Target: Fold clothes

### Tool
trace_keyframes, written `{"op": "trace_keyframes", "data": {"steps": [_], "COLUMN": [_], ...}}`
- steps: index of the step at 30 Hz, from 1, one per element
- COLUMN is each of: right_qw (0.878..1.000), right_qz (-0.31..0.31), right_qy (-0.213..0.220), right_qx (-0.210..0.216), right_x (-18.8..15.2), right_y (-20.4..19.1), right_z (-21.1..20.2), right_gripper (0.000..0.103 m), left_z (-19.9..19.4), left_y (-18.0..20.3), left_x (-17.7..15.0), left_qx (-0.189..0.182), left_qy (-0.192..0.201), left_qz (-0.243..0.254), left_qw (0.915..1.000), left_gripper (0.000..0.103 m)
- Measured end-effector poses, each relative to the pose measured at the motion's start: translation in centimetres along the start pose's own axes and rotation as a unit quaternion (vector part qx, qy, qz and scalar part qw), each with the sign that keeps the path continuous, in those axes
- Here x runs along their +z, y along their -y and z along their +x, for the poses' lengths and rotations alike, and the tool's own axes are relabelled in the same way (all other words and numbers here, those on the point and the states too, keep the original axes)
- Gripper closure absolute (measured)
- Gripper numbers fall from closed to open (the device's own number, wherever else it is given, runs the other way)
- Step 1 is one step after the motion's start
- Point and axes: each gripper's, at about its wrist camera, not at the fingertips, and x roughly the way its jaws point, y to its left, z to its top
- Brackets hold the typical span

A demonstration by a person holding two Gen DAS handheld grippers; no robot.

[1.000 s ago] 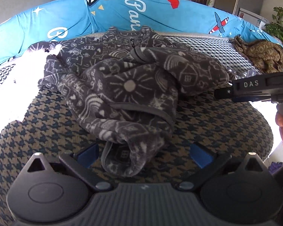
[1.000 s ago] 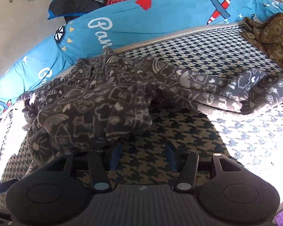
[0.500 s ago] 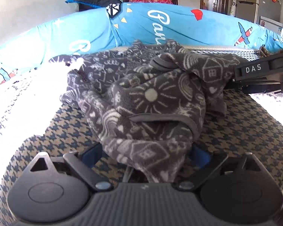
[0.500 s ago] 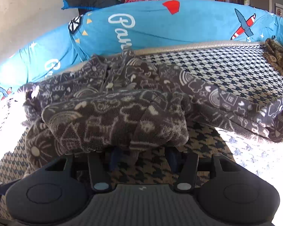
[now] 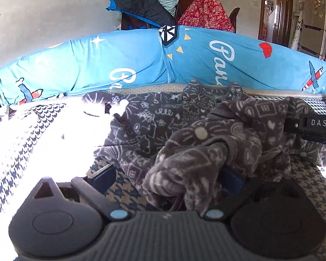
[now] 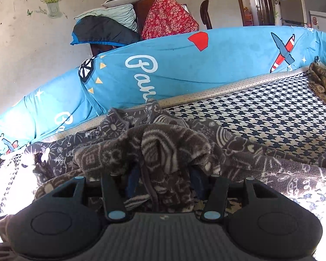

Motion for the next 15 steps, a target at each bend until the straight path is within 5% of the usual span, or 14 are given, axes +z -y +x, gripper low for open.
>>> {"op": "trace_keyframes", "data": {"steps": [15], "right_qw": [1.0], "right_qz": [0.003], "right_qy": [-0.005], "right_qx": [-0.014], "right_x": [1.7], "right_y": [0.5], "right_z": [4.1], "right_gripper": [0.048], "left_z": [7.2], "left_y": [-1.6], "left_x": [5.3], "left_qx": [0.03], "left_qy": [-0.002], "left_qz": [-0.009], "left_qw": [0.9995], "left_gripper": [0.0]}}
